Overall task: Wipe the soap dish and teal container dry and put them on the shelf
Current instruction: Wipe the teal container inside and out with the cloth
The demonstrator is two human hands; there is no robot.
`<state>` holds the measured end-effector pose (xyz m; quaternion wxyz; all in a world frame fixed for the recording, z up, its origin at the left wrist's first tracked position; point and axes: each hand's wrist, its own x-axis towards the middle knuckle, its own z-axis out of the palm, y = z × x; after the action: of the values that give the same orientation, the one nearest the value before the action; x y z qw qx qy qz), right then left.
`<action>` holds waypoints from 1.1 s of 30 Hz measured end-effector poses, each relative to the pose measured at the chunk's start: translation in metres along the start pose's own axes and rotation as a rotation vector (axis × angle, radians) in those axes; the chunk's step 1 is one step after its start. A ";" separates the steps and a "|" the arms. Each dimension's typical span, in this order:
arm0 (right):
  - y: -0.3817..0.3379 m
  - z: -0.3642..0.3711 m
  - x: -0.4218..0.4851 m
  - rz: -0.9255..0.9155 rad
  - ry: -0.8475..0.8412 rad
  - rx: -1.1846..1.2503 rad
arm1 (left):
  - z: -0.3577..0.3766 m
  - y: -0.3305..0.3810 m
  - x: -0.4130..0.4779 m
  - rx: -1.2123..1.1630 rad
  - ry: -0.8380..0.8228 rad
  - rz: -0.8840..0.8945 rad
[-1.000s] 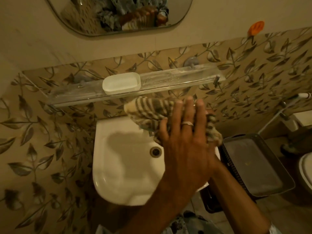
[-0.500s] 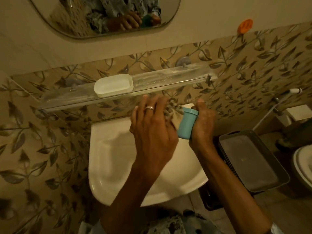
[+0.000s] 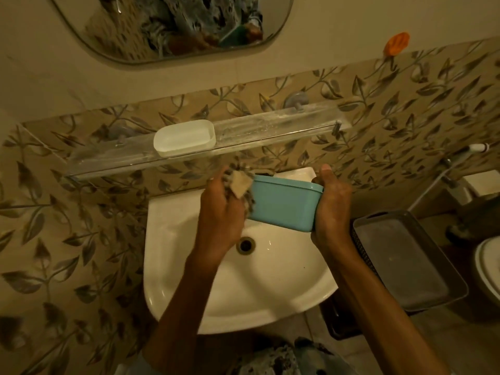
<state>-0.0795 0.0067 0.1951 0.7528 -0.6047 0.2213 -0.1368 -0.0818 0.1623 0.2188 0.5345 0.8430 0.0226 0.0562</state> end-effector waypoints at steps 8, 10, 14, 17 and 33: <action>0.000 -0.013 0.003 0.251 -0.134 0.368 | -0.027 -0.047 0.013 -0.981 -0.098 -0.551; -0.001 -0.015 0.001 0.212 -0.205 0.454 | -0.022 -0.058 0.008 -0.985 -0.087 -0.631; 0.001 -0.010 -0.002 0.120 -0.275 0.418 | -0.002 -0.058 -0.013 -1.138 -0.262 -0.701; 0.010 -0.007 -0.006 0.028 -0.320 0.297 | 0.011 -0.048 -0.023 -1.229 -0.322 -0.692; 0.030 0.002 0.005 -0.207 -0.302 -0.137 | 0.016 -0.006 -0.033 -0.707 0.178 -0.275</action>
<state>-0.0759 0.0126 0.1654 0.7163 -0.6879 0.0510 -0.1057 -0.1126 0.1470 0.2047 0.7904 0.5879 0.1611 0.0612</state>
